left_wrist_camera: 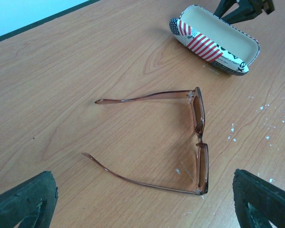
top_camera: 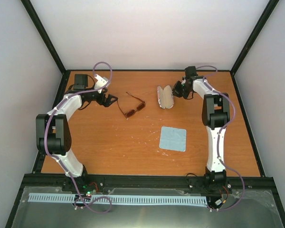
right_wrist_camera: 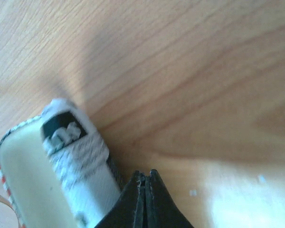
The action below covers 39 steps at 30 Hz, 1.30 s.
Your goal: Organize the sunglasses
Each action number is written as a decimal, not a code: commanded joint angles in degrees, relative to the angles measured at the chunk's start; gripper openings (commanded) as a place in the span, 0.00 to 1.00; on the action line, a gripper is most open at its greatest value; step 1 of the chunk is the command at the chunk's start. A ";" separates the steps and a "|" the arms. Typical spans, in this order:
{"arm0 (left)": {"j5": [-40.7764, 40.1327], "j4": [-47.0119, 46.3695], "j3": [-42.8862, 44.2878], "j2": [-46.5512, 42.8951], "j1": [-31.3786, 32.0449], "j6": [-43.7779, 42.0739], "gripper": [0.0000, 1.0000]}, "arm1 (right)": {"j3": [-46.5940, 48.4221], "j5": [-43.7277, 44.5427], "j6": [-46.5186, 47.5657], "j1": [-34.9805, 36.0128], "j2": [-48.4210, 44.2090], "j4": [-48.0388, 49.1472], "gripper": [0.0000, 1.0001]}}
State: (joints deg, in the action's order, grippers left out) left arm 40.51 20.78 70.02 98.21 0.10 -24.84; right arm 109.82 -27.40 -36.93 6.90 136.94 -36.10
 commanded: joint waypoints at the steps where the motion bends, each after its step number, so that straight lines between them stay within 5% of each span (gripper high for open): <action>1: 1.64 -1.69 0.90 -0.54 -0.27 0.62 0.99 | -2.81 6.36 2.50 0.66 -9.29 -3.01 0.03; 6: 1.48 -1.60 0.14 -1.18 -0.26 -0.22 1.00 | -9.44 15.44 3.77 2.31 -21.44 -3.71 0.03; 12: 1.80 -1.68 -0.01 -1.10 -0.32 -0.34 0.99 | -18.48 12.71 3.21 8.84 -26.51 -4.39 0.03; 19: 1.77 -1.40 -0.60 -1.51 -0.27 -1.20 0.99 | -25.24 11.40 0.26 13.32 -26.64 -2.77 0.03; 39: 1.55 -1.88 -2.26 -2.89 -0.27 -0.74 0.99 | -23.56 16.97 -1.03 13.80 -18.84 -5.83 0.03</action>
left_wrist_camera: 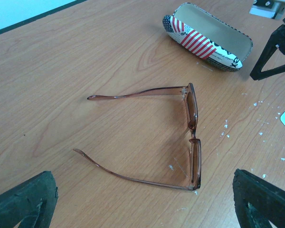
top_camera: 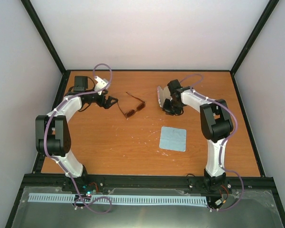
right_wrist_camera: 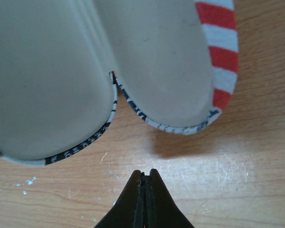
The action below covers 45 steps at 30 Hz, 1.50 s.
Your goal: Organize the sunglasses
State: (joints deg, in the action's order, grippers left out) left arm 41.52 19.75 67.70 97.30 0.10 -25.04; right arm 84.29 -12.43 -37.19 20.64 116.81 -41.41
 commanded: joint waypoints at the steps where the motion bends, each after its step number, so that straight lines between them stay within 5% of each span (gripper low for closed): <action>1: 0.50 -0.81 0.09 -2.09 -0.27 -0.55 1.00 | 2.32 2.27 -0.76 0.02 1.76 -0.40 0.03; 45: 0.45 -2.24 -0.58 -2.59 -0.27 1.12 0.99 | 15.82 7.79 4.48 -12.99 12.76 -0.12 0.03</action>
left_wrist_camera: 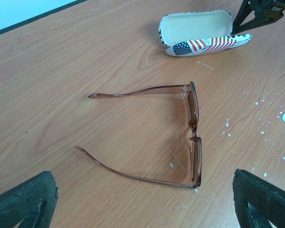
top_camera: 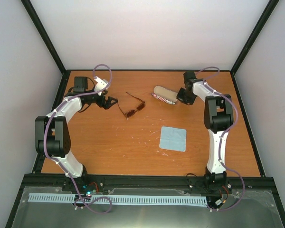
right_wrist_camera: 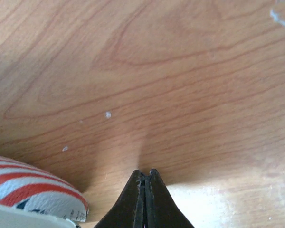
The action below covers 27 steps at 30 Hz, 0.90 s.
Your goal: Organize the sunglasses
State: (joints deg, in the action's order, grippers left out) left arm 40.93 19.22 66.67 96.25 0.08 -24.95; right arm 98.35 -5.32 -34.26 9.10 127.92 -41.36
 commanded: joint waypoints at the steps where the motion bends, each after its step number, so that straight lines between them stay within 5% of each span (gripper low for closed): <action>1: 1.29 -1.73 0.61 -1.51 -0.30 1.12 1.00 | 2.07 0.65 1.76 -1.72 1.76 -0.38 0.03; 4: 2.74 -0.63 1.52 -1.01 -0.08 1.16 0.99 | 1.80 0.44 2.53 -1.98 0.25 -2.18 0.04; 9: 2.62 1.36 2.10 -0.37 1.44 0.64 1.00 | -10.18 -0.38 5.32 -0.57 -11.66 0.30 0.22; 15: 2.83 2.60 2.54 0.23 3.26 0.56 0.99 | -15.71 5.51 10.51 10.19 -23.40 1.80 0.06; 27: 1.07 2.53 2.85 0.09 2.87 -1.04 1.00 | 0.05 6.79 6.30 11.77 -9.15 6.77 0.03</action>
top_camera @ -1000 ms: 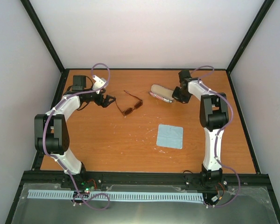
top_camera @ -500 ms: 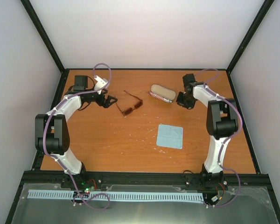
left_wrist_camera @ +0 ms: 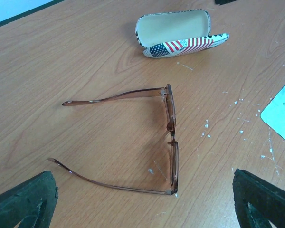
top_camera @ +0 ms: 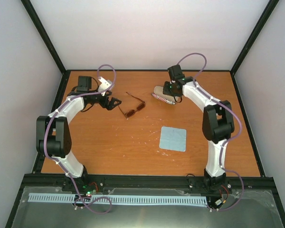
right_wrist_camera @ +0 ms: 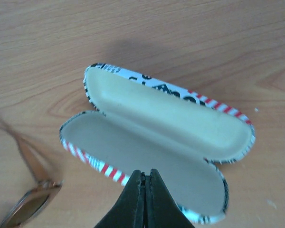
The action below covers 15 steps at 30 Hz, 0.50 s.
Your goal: Organize the sunglasses
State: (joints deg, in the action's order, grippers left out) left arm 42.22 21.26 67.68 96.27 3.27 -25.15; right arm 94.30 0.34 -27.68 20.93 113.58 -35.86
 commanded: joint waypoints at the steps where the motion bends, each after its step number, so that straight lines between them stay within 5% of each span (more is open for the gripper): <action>1: -0.33 0.43 1.86 -0.01 -0.43 -0.48 1.00 | 5.57 0.72 -0.01 -0.08 6.49 1.45 0.03; 15: -2.53 -1.56 1.85 0.31 -2.15 1.89 1.00 | 24.11 -3.51 3.49 -0.54 22.61 -5.67 0.03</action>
State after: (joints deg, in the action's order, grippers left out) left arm 40.16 20.93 67.68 96.27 1.89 -24.34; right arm 114.39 -1.69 -25.61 20.64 133.03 -38.46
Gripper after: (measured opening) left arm 0.995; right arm 0.030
